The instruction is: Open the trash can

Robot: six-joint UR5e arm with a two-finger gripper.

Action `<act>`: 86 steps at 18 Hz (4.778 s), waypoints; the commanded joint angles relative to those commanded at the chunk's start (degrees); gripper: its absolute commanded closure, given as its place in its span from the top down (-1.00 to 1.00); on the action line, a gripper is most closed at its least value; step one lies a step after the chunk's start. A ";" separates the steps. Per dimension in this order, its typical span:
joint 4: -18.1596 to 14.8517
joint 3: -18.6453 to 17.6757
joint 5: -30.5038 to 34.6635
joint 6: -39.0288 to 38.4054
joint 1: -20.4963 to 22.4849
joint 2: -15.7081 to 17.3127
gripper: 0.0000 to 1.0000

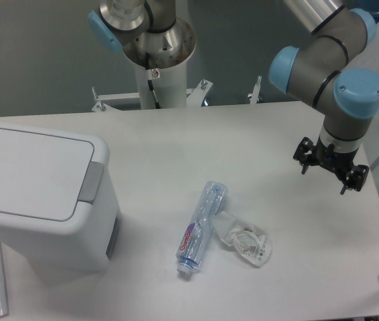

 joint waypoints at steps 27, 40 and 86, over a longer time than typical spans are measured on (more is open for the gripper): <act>0.00 -1.23 -19.84 -31.78 -6.94 4.39 1.00; 0.35 1.15 -31.80 -53.60 -17.57 13.35 1.00; 9.93 -4.39 -32.53 -53.54 -21.28 15.38 1.00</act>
